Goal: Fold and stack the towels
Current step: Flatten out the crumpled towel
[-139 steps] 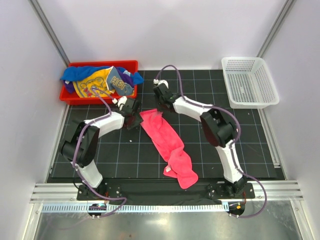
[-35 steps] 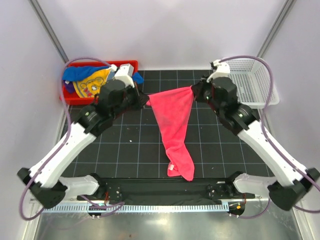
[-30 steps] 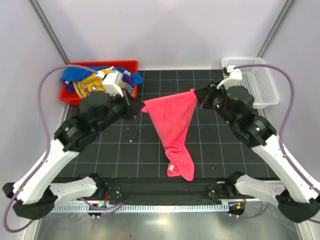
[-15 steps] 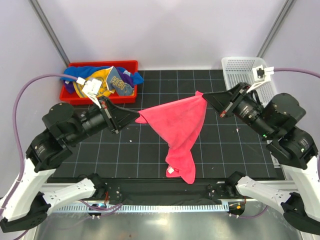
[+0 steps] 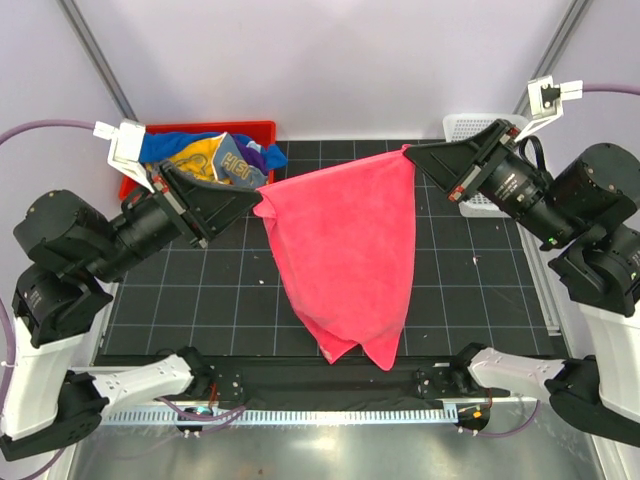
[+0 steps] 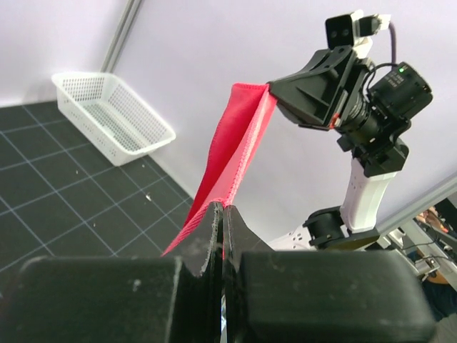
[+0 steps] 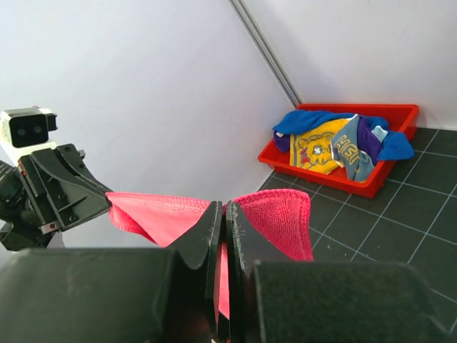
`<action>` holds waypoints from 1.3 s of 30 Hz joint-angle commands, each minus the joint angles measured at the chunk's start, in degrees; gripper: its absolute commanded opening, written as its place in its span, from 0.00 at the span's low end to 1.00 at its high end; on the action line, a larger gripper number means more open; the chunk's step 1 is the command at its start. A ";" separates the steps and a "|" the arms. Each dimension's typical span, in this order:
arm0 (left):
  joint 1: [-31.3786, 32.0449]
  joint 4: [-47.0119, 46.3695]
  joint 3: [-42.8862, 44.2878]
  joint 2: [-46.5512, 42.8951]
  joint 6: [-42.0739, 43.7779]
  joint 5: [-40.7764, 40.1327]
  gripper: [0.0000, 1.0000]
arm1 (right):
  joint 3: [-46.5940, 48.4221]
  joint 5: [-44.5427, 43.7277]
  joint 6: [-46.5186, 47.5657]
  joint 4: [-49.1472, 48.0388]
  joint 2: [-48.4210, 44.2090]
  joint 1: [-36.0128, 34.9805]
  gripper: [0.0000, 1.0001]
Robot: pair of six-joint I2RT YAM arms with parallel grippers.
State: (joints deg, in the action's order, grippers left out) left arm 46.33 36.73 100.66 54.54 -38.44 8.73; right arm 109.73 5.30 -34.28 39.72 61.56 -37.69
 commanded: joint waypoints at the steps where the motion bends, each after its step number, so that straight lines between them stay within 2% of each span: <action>1: -0.36 -1.22 4.18 1.17 0.56 -0.30 0.00 | 4.61 -0.55 0.53 1.32 0.84 0.51 0.01; 9: -0.45 0.18 6.74 3.28 1.87 -3.19 0.00 | 0.66 -4.94 2.73 0.62 -1.09 0.51 0.01; 15: -0.36 1.15 6.56 7.15 6.17 -14.08 0.00 | -0.57 -14.50 8.35 0.62 2.15 0.51 0.01; 20: -2.28 -0.95 5.60 12.51 10.48 -23.67 0.00 | -4.35 -21.90 13.27 -3.68 5.58 0.69 0.01; 22: -5.18 -2.79 5.77 16.28 10.75 -22.89 0.00 | -5.40 -25.40 15.91 -6.48 8.03 0.69 0.01; 23: -6.93 -3.76 5.69 17.77 10.23 -20.01 0.00 | -5.49 -26.30 16.78 -7.20 9.18 0.69 0.01; 25: -12.91 -6.65 5.34 21.82 8.03 -16.57 0.00 | -5.58 -27.18 18.54 -9.56 12.51 2.00 0.01; 31: -22.23 -10.71 8.40 31.13 5.74 -6.20 0.00 | -5.41 -20.17 17.15 -15.46 19.47 11.13 0.01; 36: -24.00 -10.37 14.37 34.66 7.50 -2.67 0.00 | -1.46 -15.25 17.32 -16.35 23.16 13.87 0.01; 39: -24.18 -9.57 14.92 34.14 7.76 0.58 0.00 | 0.57 -12.17 17.15 -15.64 22.47 13.87 0.01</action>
State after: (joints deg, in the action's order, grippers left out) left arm 23.18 30.61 111.26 92.27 -32.27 5.69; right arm 105.32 -9.65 -18.06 28.27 87.15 -24.27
